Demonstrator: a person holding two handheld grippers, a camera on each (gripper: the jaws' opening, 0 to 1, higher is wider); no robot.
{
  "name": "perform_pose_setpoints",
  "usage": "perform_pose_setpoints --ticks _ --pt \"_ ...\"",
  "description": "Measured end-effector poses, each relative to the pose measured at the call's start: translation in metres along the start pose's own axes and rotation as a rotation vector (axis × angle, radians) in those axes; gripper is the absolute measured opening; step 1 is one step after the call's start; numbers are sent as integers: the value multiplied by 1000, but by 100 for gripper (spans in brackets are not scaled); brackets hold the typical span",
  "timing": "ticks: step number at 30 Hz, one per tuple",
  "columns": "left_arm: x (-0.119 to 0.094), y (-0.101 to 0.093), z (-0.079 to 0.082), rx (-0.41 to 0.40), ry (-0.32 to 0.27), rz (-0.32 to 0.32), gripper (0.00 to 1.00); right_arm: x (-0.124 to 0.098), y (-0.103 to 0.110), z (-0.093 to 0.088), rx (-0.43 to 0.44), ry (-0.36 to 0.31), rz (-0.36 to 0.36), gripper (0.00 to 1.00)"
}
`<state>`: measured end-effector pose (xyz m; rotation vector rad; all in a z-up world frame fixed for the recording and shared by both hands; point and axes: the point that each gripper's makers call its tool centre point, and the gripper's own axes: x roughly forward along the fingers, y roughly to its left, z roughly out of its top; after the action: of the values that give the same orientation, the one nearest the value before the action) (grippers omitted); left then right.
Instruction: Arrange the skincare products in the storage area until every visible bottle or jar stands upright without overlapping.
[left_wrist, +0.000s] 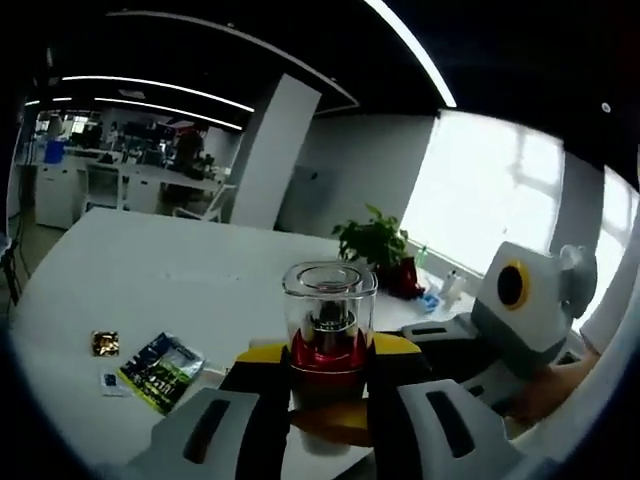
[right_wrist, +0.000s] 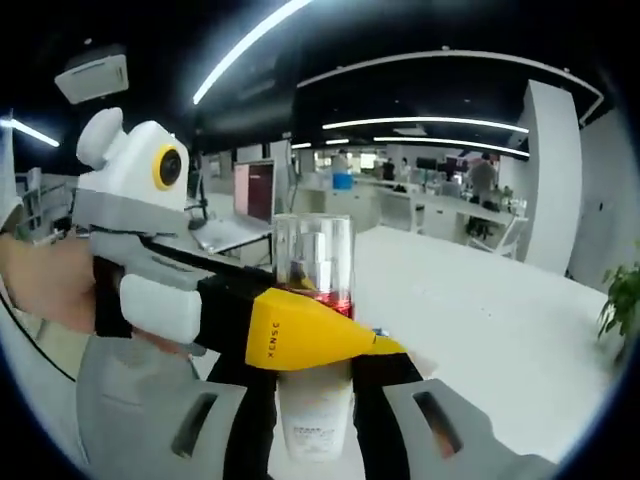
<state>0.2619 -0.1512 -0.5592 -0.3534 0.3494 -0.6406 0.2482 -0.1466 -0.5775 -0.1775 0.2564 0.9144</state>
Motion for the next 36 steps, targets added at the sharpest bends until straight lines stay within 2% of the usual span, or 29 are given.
perform_pose_setpoints --ticks 1,3,4,6,7,11,14,15,16,18,19,22,26,30,33,35,36 --pt "-3 -2 5 -33 -1 -45 25 -2 4 8 1 -43 48 29" --pt "-8 -9 12 -46 -4 -123 24 -5 9 16 33 -79 115 30" --pt "-13 -15 17 -51 -3 -176 24 -8 13 23 68 -91 170 31" --pt "-19 -27 24 -45 -6 -253 24 -15 22 33 102 -100 289 33" --pt "-25 -37 31 -50 -16 -314 24 -19 26 38 106 -112 342 34" --pt "-42 -74 45 -33 -33 -507 24 -36 43 54 237 -103 592 35" --pt "-47 -89 47 16 -18 -587 24 -48 61 57 197 -75 748 34" --pt "-48 -91 48 32 -13 -601 24 -51 63 54 159 -66 770 34" --pt "-51 -94 48 51 -5 -617 24 -56 65 47 106 -27 792 33" --pt "-53 -92 50 68 -2 -624 24 -58 64 44 32 -22 782 32" --pt "-56 -92 51 72 -5 -632 24 -59 65 47 36 -34 771 32" --pt "-60 -89 58 55 -34 -658 25 -56 65 58 151 -58 713 30" --pt "-61 -89 66 54 -76 -670 25 -54 64 64 116 -96 617 29" --pt "-60 -94 71 47 -91 -675 25 -58 60 69 143 -115 610 28" --pt "-52 -97 80 34 -149 -632 26 -58 51 75 158 -144 551 28" --pt "-44 -92 88 49 -220 -521 26 -53 32 78 194 -165 440 28" --pt "-40 -87 90 88 -256 -444 27 -51 25 76 188 -158 404 28"
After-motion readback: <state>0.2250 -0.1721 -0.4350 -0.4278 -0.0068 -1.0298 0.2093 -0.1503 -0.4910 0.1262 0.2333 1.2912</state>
